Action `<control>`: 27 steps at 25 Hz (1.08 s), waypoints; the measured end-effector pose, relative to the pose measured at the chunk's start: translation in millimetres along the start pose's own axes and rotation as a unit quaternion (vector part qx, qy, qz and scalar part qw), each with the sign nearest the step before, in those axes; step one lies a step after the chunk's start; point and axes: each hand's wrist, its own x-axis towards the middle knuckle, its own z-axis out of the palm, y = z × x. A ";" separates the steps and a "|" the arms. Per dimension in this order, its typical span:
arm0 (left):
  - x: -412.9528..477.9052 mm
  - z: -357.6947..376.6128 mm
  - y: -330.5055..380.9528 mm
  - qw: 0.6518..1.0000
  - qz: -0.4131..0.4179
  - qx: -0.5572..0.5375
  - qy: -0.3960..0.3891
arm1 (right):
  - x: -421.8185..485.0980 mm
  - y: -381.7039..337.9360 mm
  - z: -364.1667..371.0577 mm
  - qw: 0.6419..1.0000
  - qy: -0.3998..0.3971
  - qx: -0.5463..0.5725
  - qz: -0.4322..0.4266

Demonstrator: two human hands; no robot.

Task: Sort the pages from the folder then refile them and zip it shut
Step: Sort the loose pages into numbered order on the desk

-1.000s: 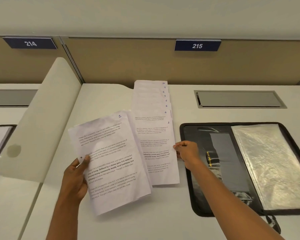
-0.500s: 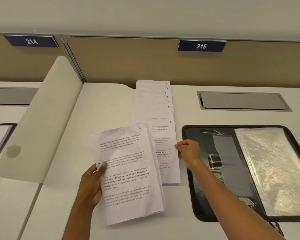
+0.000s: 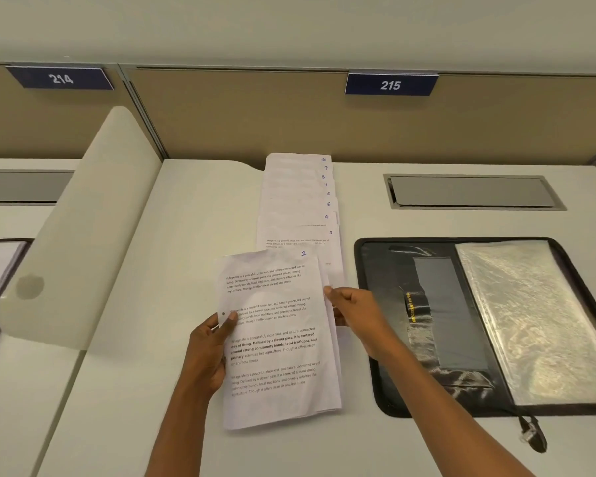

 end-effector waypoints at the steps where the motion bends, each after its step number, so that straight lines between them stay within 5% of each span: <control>1: -1.4 1.1 -1.6 1.000 0.000 0.001 -0.002 | -6.3 2.9 -1.2 1.000 0.006 0.009 -0.009; 13: -5.9 -34.0 5.9 0.998 0.024 0.026 0.052 | 15.3 27.5 -24.8 0.986 0.143 0.076 0.030; 27: 1.5 -56.2 16.9 0.997 0.016 -0.022 0.071 | 68.7 23.4 -15.0 0.972 0.223 -0.049 0.052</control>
